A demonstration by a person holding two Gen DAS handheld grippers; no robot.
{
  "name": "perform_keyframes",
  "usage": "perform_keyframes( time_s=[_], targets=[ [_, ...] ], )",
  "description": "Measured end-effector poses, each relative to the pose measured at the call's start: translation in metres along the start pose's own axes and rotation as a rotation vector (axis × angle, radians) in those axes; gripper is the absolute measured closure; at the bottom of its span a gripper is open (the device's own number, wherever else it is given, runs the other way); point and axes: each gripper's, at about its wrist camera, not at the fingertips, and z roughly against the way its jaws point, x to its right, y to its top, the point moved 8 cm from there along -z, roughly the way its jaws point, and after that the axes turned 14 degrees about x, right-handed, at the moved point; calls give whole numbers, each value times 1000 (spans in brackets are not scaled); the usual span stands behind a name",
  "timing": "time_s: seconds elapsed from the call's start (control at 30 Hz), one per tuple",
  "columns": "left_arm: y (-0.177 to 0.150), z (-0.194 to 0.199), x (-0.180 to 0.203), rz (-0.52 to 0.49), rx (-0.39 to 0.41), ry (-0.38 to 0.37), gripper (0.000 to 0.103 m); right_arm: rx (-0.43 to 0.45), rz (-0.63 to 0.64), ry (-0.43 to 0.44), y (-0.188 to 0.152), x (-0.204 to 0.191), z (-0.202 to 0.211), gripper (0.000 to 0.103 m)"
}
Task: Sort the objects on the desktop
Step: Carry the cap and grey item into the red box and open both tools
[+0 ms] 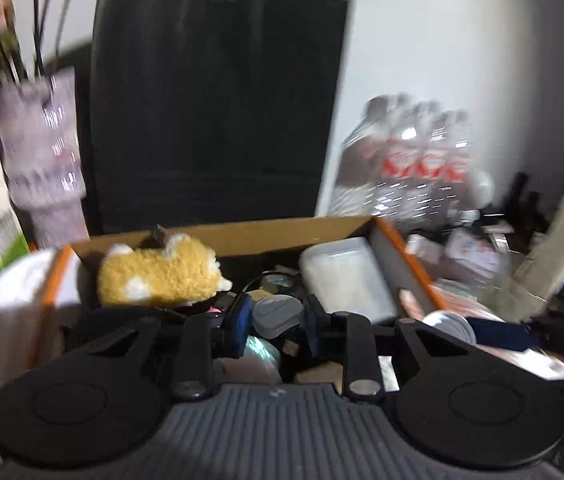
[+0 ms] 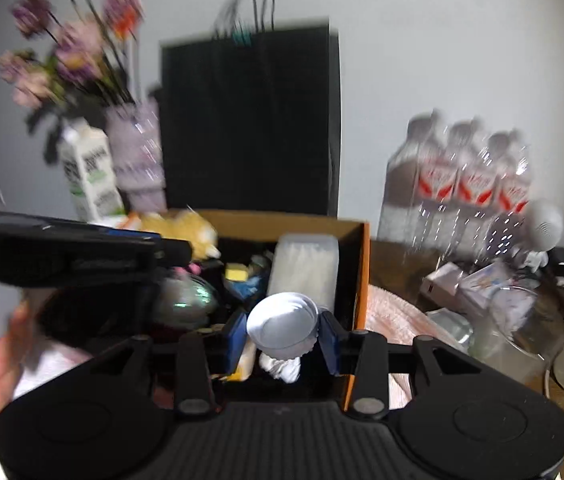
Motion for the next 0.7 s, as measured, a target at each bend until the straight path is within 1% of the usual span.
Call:
perform_keyframes(
  time_s=[0.07, 0.1, 0.13, 0.17, 0.2, 0.27, 0.3, 0.33, 0.4, 0.43, 0.47, 0.53, 0.6, 0.7],
  targets=[
    [-8, -19, -1, -3, -57, -8, 74, -46, 6, -12, -3, 4, -24, 64],
    [-10, -25, -1, -13, -73, -4, 67, -60, 8, -30, -4, 7, -33, 63],
    [-9, -27, -2, -13, -63, 9, 48, -74, 14, -48, -5, 9, -41, 59],
    [-6, -26, -4, -10, -38, 17, 38, -92, 30, -66, -6, 11, -49, 48],
    [-3, -24, -5, -8, -20, 12, 29, -96, 37, -65, -5, 11, -52, 46],
    [3, -20, -5, -8, -17, -9, 29, -88, 25, -63, -2, 11, -56, 42],
    [6, -18, -6, -14, -17, -5, 25, -80, 15, -65, 1, 12, -55, 38],
    [11, -15, -8, -21, -11, 13, 20, -72, 3, -64, 4, 12, -55, 35],
    [20, -8, -16, -23, -2, 65, 13, -60, -33, -56, 12, 14, -54, 24],
    [23, -4, -22, -14, -5, 92, 8, -57, -51, -53, 16, 14, -53, 23],
    [25, 0, -28, -4, -12, 122, 5, -58, -68, -55, 21, 15, -52, 22],
    [29, 9, -39, 4, -26, 172, 4, -64, -94, -63, 30, 15, -50, 21],
    [30, 19, -48, 6, -40, 206, 3, -69, -123, -60, 37, 13, -45, 18],
    [26, 34, -59, 5, -85, 251, 1, -69, -156, -53, 45, 6, -36, 15]
  ],
)
